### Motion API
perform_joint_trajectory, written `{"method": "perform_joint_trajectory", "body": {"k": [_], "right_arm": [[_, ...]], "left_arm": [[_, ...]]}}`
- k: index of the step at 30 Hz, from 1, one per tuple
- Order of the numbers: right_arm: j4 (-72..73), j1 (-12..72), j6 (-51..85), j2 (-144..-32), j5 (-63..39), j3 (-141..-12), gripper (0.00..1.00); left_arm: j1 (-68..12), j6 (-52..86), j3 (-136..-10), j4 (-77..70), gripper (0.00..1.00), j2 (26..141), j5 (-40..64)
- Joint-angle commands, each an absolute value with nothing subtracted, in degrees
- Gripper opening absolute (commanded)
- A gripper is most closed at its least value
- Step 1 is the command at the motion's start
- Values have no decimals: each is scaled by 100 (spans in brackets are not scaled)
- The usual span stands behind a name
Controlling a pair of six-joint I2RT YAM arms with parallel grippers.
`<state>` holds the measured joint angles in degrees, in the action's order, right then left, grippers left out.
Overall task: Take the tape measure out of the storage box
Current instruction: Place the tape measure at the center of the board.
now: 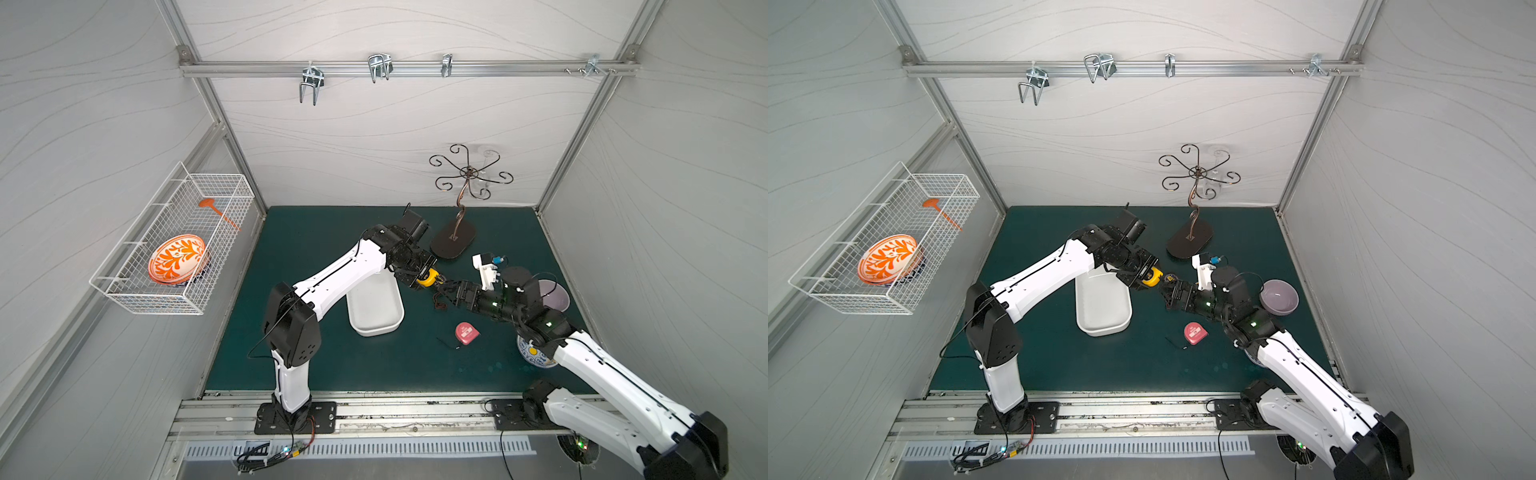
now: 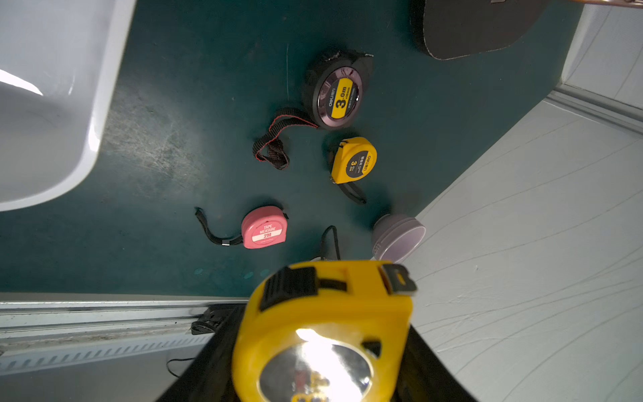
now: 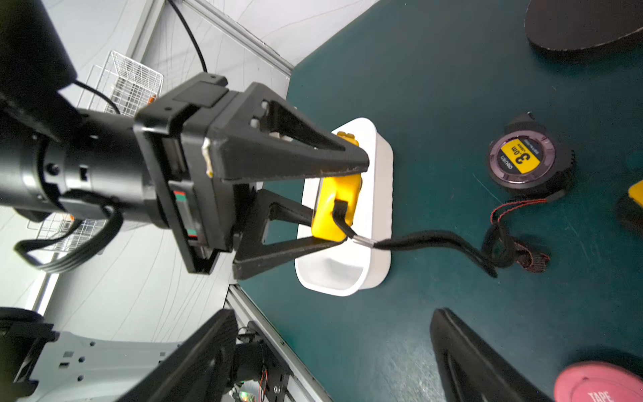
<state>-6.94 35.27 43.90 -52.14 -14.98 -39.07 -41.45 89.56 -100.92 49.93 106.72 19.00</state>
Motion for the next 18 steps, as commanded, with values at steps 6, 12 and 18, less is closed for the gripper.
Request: {"method": "perform_joint_trajectory", "body": {"k": [6,12,18], "right_arm": [[99,3595,4515,-5543,-1178,-3776,82],[320,3588,4546,-5777,-1081,-3833,76],[541,3603,4651,-5915,-1029,-3805,59]], "left_arm": [[-4342,9220,-10349,4649,0,10369,2109],[-4497,9308,-10355,4606,0,10335,2127],[-4622,9427,-10323,4492,0,10327,2104]]}}
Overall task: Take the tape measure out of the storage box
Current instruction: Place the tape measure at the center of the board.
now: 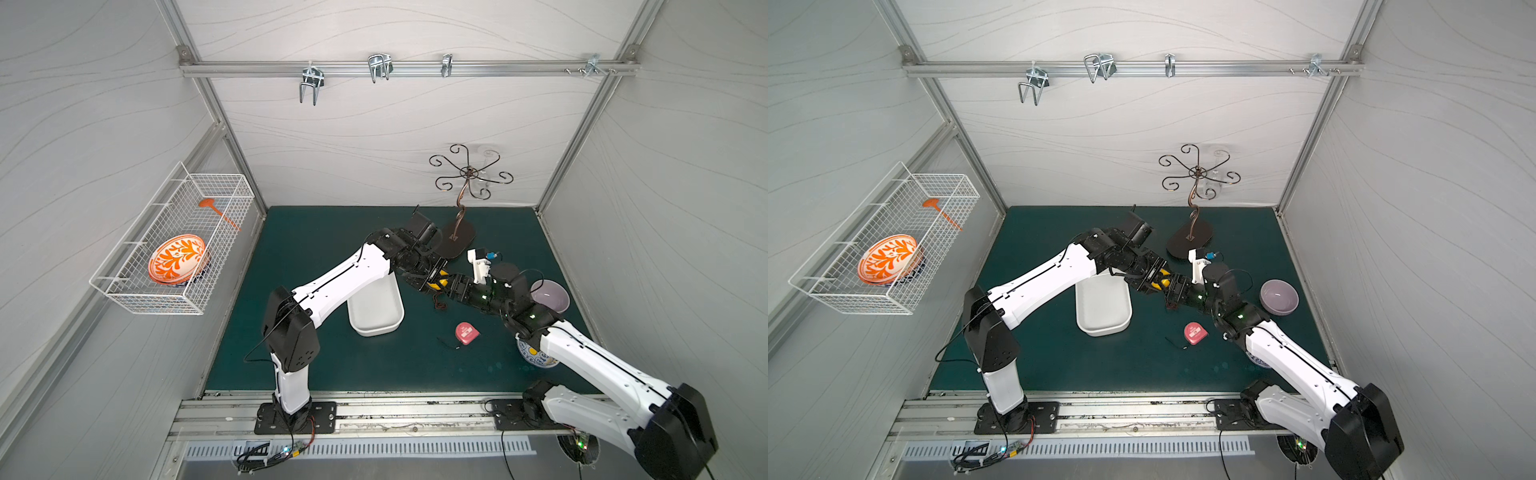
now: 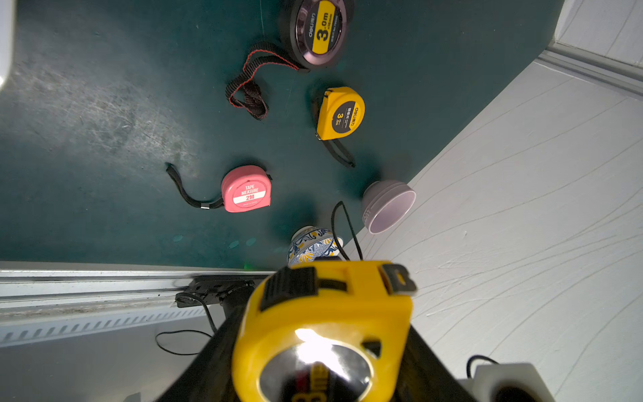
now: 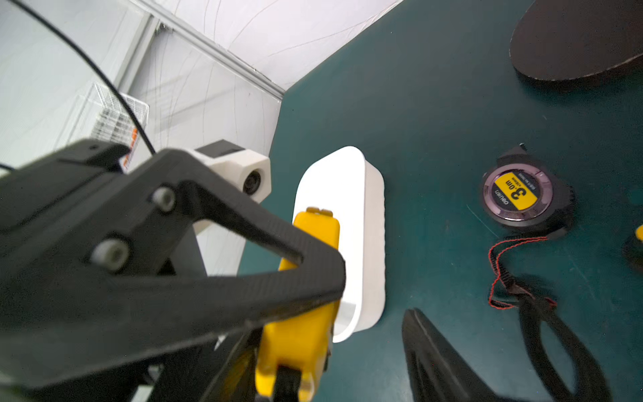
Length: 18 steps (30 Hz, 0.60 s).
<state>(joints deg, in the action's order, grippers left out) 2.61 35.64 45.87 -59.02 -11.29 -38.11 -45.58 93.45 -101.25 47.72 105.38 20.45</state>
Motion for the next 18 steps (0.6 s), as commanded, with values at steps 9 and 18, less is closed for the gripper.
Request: {"method": "perform_joint_trajectory", "body": {"k": [9,18], "right_arm": [[459,3610,4682,-5849,-1011,-3812,15],[43,3595,4754,-5387,-986,-3474,7]], "left_arm": [[-4654,9426,-10261,4458,0,10325,2048],[-4132,7412,-10038,4689,67,9950,1477]]}}
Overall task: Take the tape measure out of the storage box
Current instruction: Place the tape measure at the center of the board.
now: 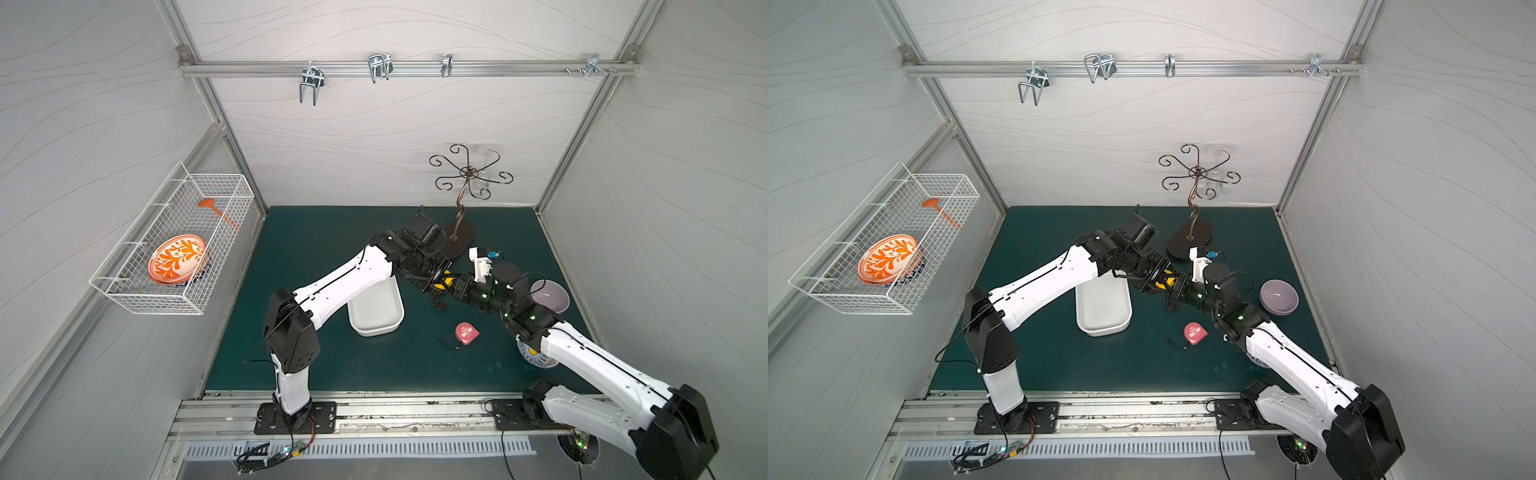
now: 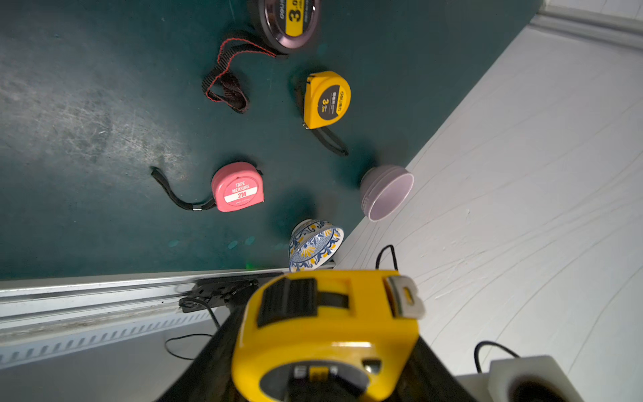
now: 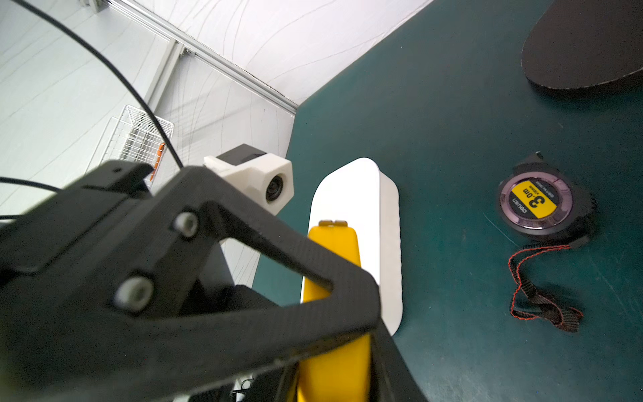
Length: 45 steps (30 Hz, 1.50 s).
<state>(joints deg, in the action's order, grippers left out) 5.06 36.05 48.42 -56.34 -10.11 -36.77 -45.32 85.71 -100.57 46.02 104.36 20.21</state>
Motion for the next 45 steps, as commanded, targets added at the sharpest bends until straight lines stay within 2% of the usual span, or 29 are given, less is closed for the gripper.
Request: {"method": "perform_joint_trajectory", "body": {"k": [1,4,5,10,14,23,30,32,35,37,39,40,45], "right_arm": [[1,3594,4765,-5331,-1045,-3417,7],[-53,3598,4825,-5231,-1223,-3207,7],[-28,3603,4859,-5206,-1269,-3105,7],[251,3603,5042,-5298,-1411,-2655,7],[766,3601,5194,-5860,-1720,-2479,8],[1722,3592,5463,-7389,-2059,-2490,9],[1846,3610,5506,-8164,-2228,-2659,11],[1727,3607,5442,-8223,-2215,-2719,17],[1370,3631,5338,-8188,-2126,-2822,40],[1035,3651,5241,-8115,-2056,-2927,59],[601,3686,5111,-8013,-1965,-3075,69],[387,3692,5044,-7947,-1926,-3154,73],[-414,3785,4784,-7459,-1757,-3380,80]], "left_arm": [[-4039,6976,-9967,4710,74,9844,1392],[-3766,5889,-9875,5031,95,9608,1107],[-3702,5545,-9898,5244,99,9559,961],[-3578,4174,-9740,5616,100,9319,585],[-3566,3472,-9187,5348,100,9034,574],[-3548,2472,-8511,5105,99,8727,694],[-3550,2347,-8360,5067,99,8616,659],[-3546,2347,-8345,5048,99,8607,680],[-3553,2321,-8294,5014,99,8572,669],[-3552,2321,-8222,4978,99,8518,579],[-3545,2303,-8134,4919,100,8461,517],[-3549,2303,-8099,4899,100,8423,478],[-3544,2263,-7968,4863,100,8265,313]]}}
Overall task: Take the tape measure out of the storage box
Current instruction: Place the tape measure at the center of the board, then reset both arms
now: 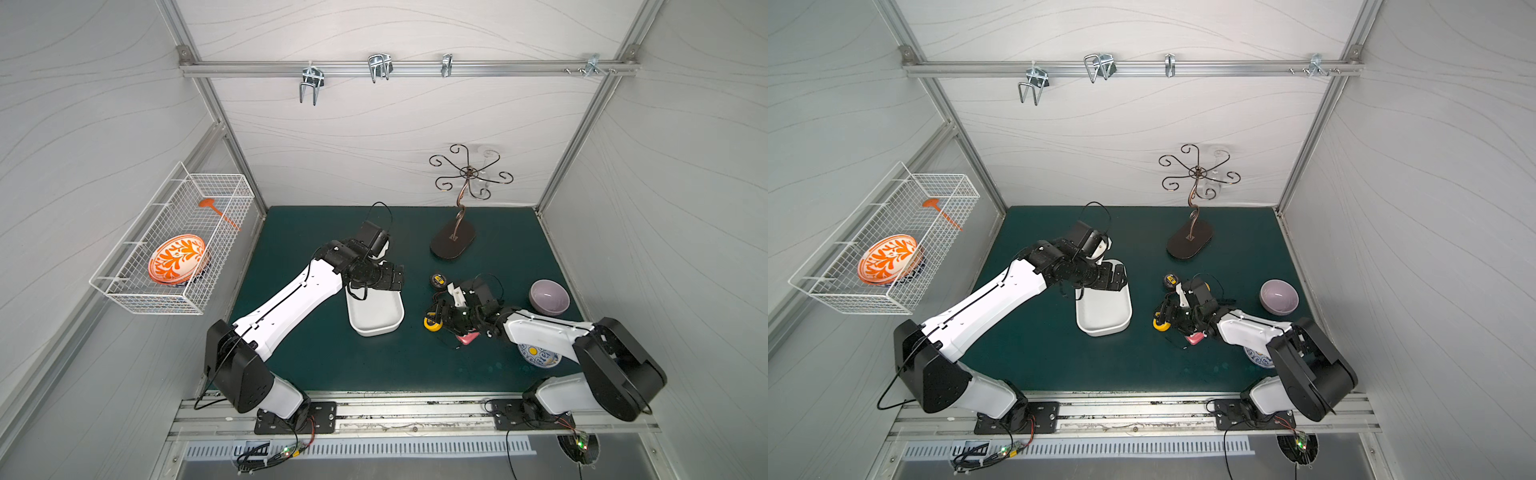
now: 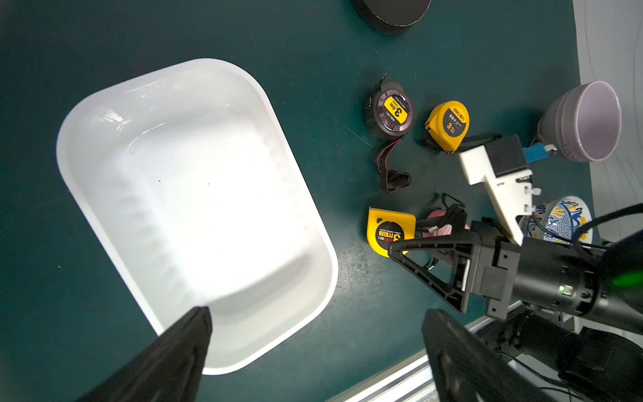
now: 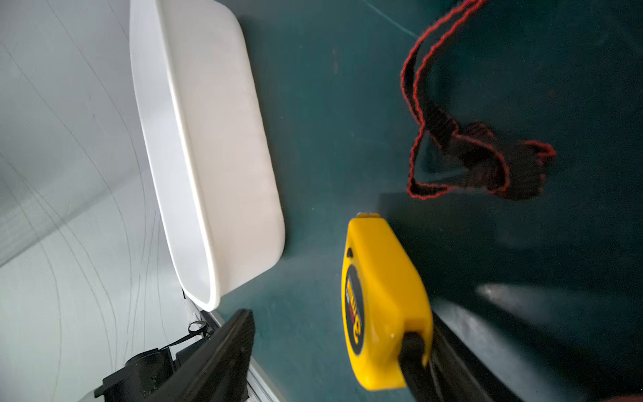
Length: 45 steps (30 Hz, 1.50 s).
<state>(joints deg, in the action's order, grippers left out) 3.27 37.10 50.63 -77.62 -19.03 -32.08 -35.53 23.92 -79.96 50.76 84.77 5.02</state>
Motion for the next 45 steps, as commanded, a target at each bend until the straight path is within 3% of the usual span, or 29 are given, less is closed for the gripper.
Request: {"method": "perform_joint_trajectory", "body": {"k": [1,9,21,28,34,45], "right_arm": [[-665,3813,4717,-7347,-1686,-3458,82],[-2609,3875,4257,-6575,-1235,-4034,99],[-3337,3591,3362,-5727,-662,-4465,99],[-2949,2650,2438,-5716,-538,-4396,99],[-2373,2235,1601,-5855,92,-4288,99],[232,1487,451,-5949,1257,-3045,99]], "left_arm": [[-3545,2246,-7935,4837,100,8222,284],[-3502,2145,-7592,4704,100,7889,4],[-3385,1820,-6367,3948,100,6739,-1181],[-3016,1486,-5103,3017,99,5679,-1846],[-2398,1133,-4166,2213,99,5145,-1768],[-1441,124,-2820,120,99,4985,-1657]]}}
